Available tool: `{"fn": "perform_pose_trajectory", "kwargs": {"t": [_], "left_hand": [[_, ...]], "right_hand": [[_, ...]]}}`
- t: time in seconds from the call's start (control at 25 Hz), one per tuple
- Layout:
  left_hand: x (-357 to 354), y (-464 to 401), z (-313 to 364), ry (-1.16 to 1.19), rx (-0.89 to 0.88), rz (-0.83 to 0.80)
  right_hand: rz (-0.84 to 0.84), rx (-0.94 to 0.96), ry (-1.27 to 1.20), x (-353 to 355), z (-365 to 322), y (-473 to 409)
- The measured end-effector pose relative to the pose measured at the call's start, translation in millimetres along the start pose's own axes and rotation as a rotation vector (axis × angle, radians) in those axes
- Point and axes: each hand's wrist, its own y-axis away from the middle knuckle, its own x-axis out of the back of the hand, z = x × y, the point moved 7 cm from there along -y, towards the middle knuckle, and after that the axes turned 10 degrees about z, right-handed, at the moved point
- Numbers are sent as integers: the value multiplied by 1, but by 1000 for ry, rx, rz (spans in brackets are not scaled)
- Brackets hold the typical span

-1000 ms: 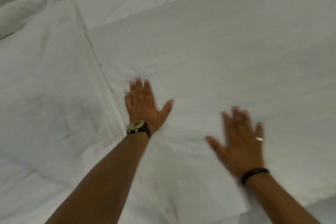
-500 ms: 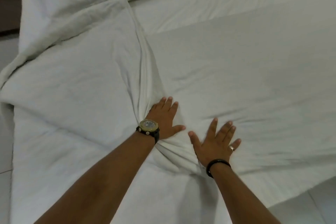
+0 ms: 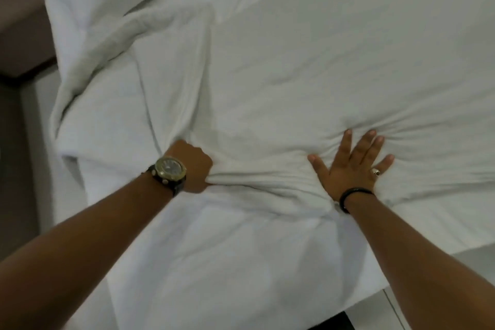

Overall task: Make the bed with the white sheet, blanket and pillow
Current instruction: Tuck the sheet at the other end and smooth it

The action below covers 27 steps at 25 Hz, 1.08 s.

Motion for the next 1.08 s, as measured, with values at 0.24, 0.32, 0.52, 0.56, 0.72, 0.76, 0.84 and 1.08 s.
{"fn": "perform_pose_trajectory", "kwargs": {"t": [0.24, 0.32, 0.52, 0.56, 0.72, 0.76, 0.84, 1.08], "left_hand": [[-91, 99, 58, 352, 53, -193], [-90, 112, 55, 277, -43, -83], [-83, 106, -11, -164, 107, 265], [-87, 108, -23, -62, 173, 278], [-126, 151, 0, 223, 98, 52], [-145, 179, 22, 163, 27, -16], [-184, 224, 60, 236, -41, -193], [-89, 182, 15, 345, 167, 580]], "right_hand": [[-57, 116, -54, 39, -12, 22], [-41, 371, -148, 55, -47, 71], [-317, 727, 73, 20, -106, 171], [-300, 758, 99, 17, -108, 177], [-257, 872, 197, 17, -106, 199], [-291, 887, 205, 15, -107, 203], [-384, 882, 178, 9, -111, 211], [-513, 705, 53, 0, -124, 207]]}}
